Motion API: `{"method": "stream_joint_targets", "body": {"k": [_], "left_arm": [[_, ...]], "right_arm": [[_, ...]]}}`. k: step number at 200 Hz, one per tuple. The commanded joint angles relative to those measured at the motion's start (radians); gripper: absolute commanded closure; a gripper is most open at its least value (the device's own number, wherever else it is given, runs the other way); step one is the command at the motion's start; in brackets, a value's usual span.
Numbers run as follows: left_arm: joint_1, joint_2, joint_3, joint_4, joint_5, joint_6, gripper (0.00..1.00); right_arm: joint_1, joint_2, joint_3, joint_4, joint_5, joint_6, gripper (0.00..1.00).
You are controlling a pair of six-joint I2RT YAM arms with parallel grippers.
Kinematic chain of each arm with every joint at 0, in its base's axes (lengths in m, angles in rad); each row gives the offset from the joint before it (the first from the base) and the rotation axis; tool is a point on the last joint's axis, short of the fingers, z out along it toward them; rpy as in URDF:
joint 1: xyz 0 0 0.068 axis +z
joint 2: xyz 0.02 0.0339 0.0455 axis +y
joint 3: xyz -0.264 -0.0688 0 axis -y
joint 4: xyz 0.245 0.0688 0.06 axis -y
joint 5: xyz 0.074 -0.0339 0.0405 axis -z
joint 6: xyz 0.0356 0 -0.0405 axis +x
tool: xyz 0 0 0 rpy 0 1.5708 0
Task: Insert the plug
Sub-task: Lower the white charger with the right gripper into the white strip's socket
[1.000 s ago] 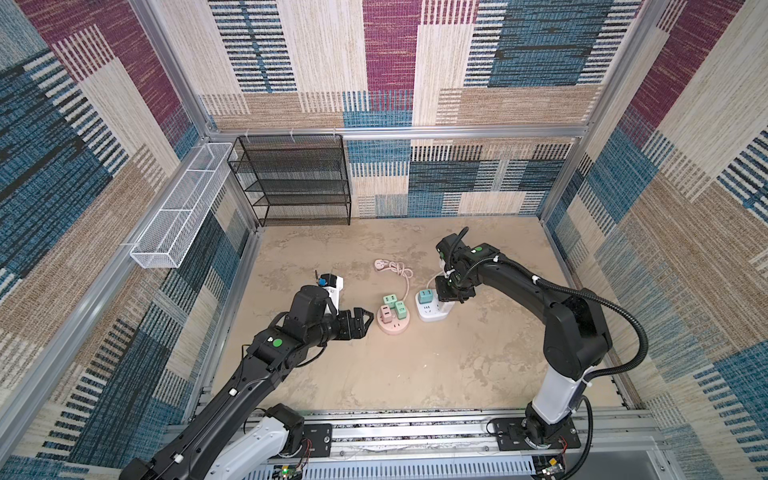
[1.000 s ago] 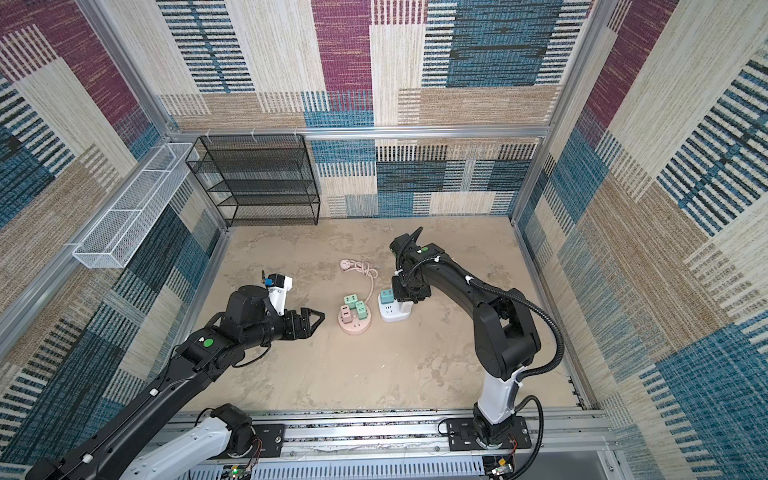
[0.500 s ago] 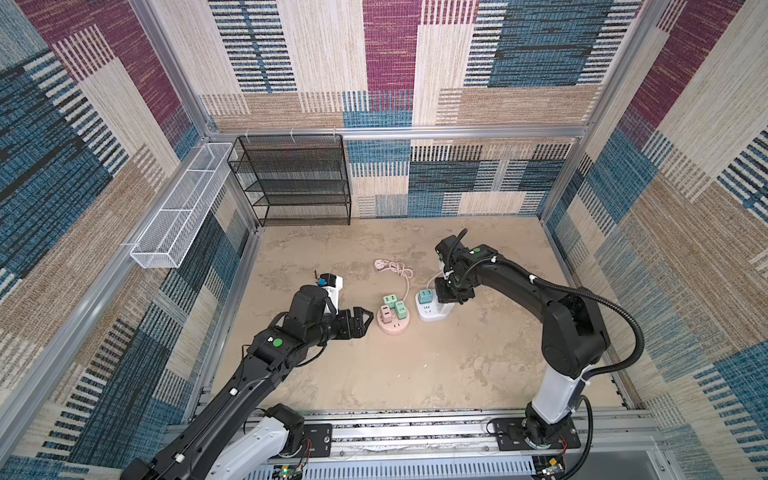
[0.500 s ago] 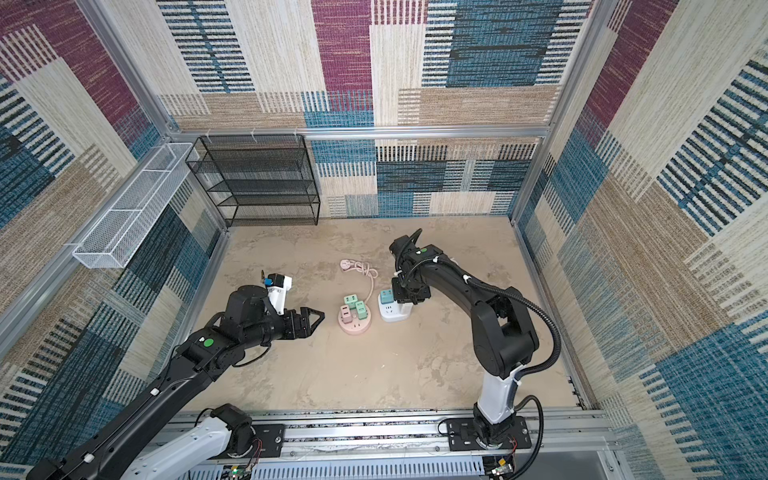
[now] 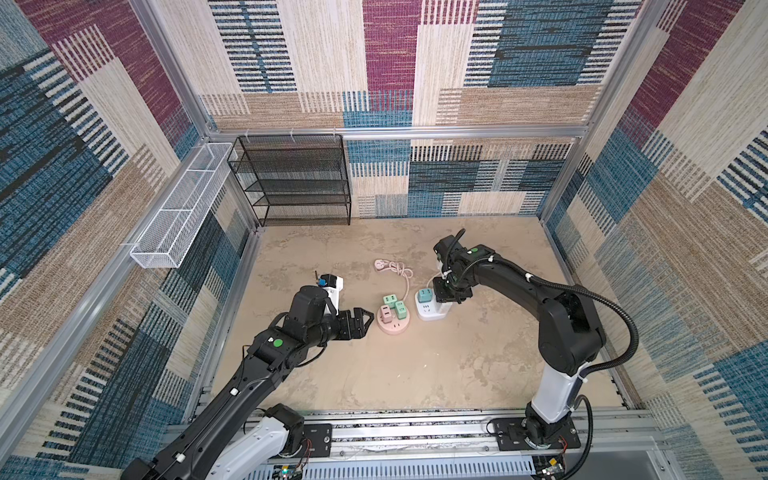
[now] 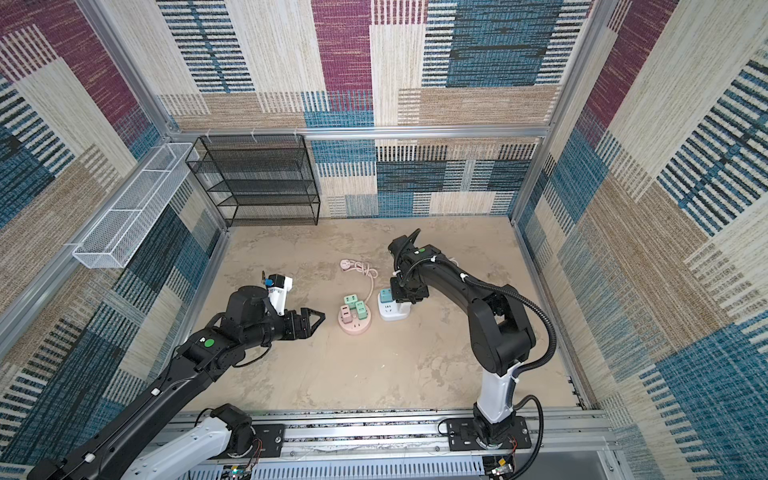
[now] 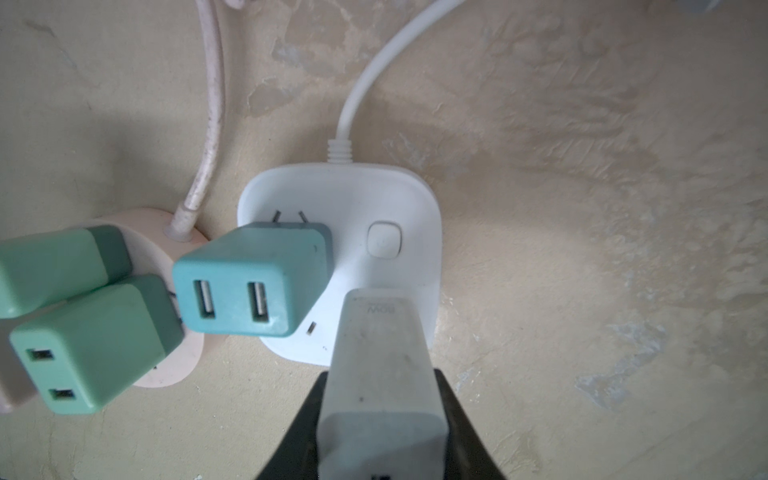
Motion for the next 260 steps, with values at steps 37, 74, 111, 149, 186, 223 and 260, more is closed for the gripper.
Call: {"method": "stream_joint_targets", "body": {"k": [37, 74, 111, 149, 186, 223, 260], "left_arm": [[0.005, 0.012, -0.008, 0.035, 0.011, -0.014, 0.09], [0.01, 0.013, -0.01, 0.041, 0.012, -0.016, 0.09], [0.014, 0.016, -0.015, 0.049, 0.02, -0.017, 0.09], [0.019, 0.014, -0.018, 0.05, 0.023, -0.019, 0.09], [0.022, 0.016, -0.021, 0.054, 0.029, -0.021, 0.09], [0.025, 0.017, -0.021, 0.058, 0.034, -0.022, 0.09], [0.026, 0.013, -0.022, 0.055, 0.028, -0.022, 0.09]], "right_arm": [[0.002, 0.025, 0.017, -0.065, 0.056, 0.004, 1.0], [0.003, 0.026, 0.033, -0.091, 0.072, 0.007, 1.0], [0.018, 0.045, 0.049, -0.104, 0.082, 0.013, 1.0], [0.029, 0.061, 0.026, -0.084, 0.071, 0.024, 1.0], [0.034, 0.066, -0.018, -0.055, 0.054, 0.033, 1.0], [0.04, 0.075, -0.029, -0.049, 0.054, 0.04, 1.0], [0.072, 0.108, 0.0, -0.084, 0.138, 0.079, 1.0]]}}
